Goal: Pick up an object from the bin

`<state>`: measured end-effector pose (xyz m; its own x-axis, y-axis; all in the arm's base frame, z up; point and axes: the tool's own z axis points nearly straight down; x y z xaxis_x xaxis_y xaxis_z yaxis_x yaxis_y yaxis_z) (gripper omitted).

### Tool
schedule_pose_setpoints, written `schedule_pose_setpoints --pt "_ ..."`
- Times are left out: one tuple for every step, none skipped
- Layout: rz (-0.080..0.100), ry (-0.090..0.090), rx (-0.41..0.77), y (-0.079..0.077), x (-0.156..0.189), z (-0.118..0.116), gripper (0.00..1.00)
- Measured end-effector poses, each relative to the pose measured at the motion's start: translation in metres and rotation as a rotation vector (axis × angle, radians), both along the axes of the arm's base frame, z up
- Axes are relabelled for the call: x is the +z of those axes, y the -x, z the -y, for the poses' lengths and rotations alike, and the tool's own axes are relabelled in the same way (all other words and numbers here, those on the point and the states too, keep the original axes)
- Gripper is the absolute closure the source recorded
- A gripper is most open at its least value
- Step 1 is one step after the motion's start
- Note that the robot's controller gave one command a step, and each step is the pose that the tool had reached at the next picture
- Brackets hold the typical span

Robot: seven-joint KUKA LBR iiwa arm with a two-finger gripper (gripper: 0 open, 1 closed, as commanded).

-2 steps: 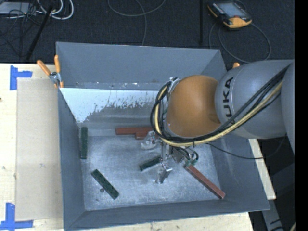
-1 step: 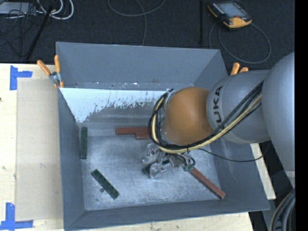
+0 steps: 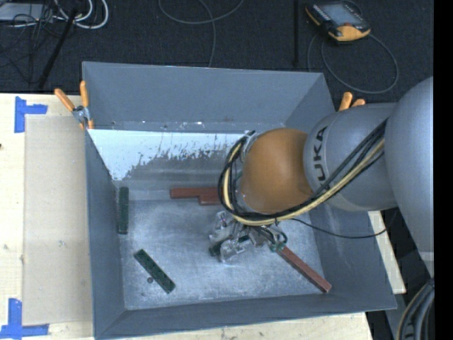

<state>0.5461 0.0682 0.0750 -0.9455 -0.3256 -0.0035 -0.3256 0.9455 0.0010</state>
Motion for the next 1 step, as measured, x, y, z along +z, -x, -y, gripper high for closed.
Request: schedule_pose_setpoints --pt "0.000 0.001 0.007 -0.0164 0.1542 0.0272 1.00"
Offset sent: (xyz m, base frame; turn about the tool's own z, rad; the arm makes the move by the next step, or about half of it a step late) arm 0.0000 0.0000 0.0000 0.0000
